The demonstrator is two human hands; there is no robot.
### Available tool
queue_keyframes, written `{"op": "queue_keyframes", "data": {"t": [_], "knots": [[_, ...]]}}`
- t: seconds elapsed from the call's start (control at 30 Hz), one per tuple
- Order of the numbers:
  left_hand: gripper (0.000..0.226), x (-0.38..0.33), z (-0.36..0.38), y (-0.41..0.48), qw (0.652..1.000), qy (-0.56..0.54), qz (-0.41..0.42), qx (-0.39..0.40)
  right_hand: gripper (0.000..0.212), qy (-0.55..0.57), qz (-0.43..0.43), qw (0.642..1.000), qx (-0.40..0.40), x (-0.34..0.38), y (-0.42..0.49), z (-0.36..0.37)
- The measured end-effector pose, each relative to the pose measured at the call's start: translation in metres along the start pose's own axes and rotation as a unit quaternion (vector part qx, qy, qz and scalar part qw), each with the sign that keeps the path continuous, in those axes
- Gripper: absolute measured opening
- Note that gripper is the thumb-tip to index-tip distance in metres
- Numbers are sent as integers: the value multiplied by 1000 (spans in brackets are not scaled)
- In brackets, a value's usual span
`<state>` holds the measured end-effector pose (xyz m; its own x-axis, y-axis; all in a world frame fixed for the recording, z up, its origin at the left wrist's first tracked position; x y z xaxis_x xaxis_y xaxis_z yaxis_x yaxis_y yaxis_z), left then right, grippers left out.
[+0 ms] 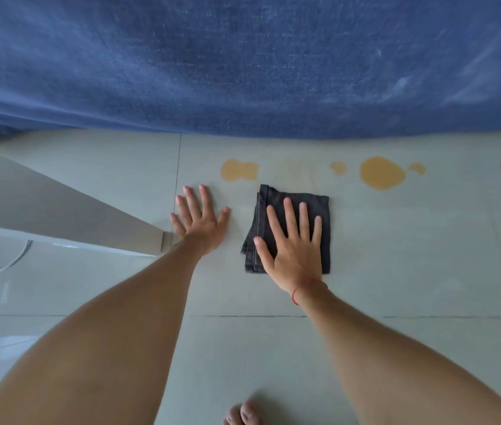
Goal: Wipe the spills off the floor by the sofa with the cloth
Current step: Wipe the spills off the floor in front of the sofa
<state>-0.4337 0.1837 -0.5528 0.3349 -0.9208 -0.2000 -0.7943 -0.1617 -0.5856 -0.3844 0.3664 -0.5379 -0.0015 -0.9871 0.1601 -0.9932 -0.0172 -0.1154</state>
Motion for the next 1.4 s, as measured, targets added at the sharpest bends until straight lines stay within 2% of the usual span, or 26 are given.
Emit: {"op": "queue_keyframes", "data": {"t": [0.17, 0.53, 0.63, 0.8, 0.9, 1.0, 1.23, 1.4], "knots": [[71, -2, -4, -1, 1000, 5, 7, -19, 59, -23, -9, 1000, -7, -8, -9, 1], [70, -1, 4, 5, 999, 4, 2, -44, 65, -1, 43, 999, 1, 4, 114, -8], [69, 1, 5, 5, 998, 2, -1, -57, 69, -2, 39, 999, 2, 6, 117, -5], [68, 2, 1, 1, 999, -19, 12, -32, 62, -7, -5, 1000, 17, 20, 61, -2], [60, 12, -14, 2, 997, -12, 25, -78, 59, -23, -31, 999, 16, 11, 7, 1], [60, 25, -19, 5, 996, -23, 18, -90, 58, -48, -56, 997, 29, -6, -15, 4], [61, 27, -12, 13, 994, 4, 30, -103, 59, -63, -103, 992, 38, 11, 26, -1], [60, 29, -8, 17, 995, 11, 25, -99, 59, -59, -175, 982, 32, 62, 100, -3]]}}
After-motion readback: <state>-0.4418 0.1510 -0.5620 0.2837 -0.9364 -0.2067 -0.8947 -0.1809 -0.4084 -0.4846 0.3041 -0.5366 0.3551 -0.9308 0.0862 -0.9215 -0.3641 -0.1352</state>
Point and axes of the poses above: each hand's wrist, its own y-axis towards the middle knuckle, its own z-axis out of the palm, x = y × z, the point moved 9 cm from there along y, towards the middle knuckle, and after that the axes turned 2 degrees about -y, right-handed, at the moved point
